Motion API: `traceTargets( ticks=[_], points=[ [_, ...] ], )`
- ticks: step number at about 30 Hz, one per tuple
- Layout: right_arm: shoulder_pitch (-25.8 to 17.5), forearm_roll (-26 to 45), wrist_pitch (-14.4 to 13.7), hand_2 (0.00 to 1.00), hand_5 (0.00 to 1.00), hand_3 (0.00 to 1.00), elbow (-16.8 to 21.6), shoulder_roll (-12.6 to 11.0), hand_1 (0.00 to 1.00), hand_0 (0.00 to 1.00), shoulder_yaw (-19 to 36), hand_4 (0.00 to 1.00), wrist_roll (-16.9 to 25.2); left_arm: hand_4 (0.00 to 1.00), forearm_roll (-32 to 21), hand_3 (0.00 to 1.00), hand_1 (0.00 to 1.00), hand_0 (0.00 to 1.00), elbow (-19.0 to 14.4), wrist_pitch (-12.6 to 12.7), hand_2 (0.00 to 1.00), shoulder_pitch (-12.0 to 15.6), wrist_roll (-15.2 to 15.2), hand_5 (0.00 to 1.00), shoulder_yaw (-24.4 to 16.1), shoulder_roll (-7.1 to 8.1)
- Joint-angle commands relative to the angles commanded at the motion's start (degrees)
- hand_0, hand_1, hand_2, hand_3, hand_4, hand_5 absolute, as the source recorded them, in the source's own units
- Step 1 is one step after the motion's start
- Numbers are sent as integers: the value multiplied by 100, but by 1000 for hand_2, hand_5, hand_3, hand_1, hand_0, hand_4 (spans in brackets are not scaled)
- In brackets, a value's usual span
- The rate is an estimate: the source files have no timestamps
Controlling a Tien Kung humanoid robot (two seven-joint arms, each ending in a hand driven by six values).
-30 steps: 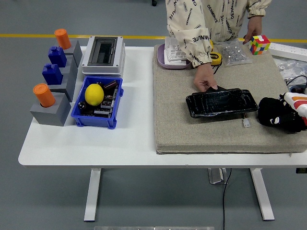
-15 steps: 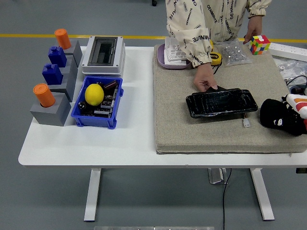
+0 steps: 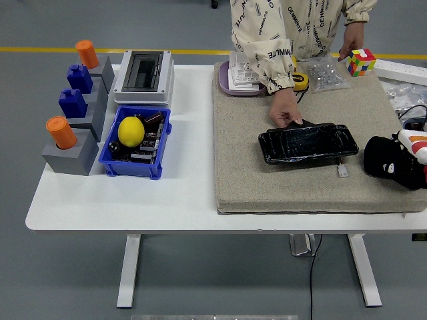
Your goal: Pick the rag up,wipe the panel,place it on the desk
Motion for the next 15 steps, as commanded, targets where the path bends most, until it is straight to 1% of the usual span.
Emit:
traceTargets(
  ticks=[5,6,11,12,15],
  points=[
    [-3,-17,7,410,42,409,6,-12,369,259,49,775,-8,600,1,567,698,651,0,0,747,6,-1,479,5,5],
    [2,-23,7,386,2,382,9,-15,335,219,59,824,-11,600,2,567,698,651,0,-1,747,7,1,478,6,7],
    [26,-55,12,386,2,382,28,-22,335,219,123,824,-20,600,12,567,698,651,0,-1,747,7,-1,478,12,21],
    [28,-59,13,367,2,356,32,-22,308,196,130,824,-22,600,13,567,698,650,0,-2,747,7,-1,478,12,22],
    [44,-80,20,367,2,356,71,-33,308,196,160,824,-26,600,12,567,698,650,0,-3,747,10,2,478,16,21]
  ],
)
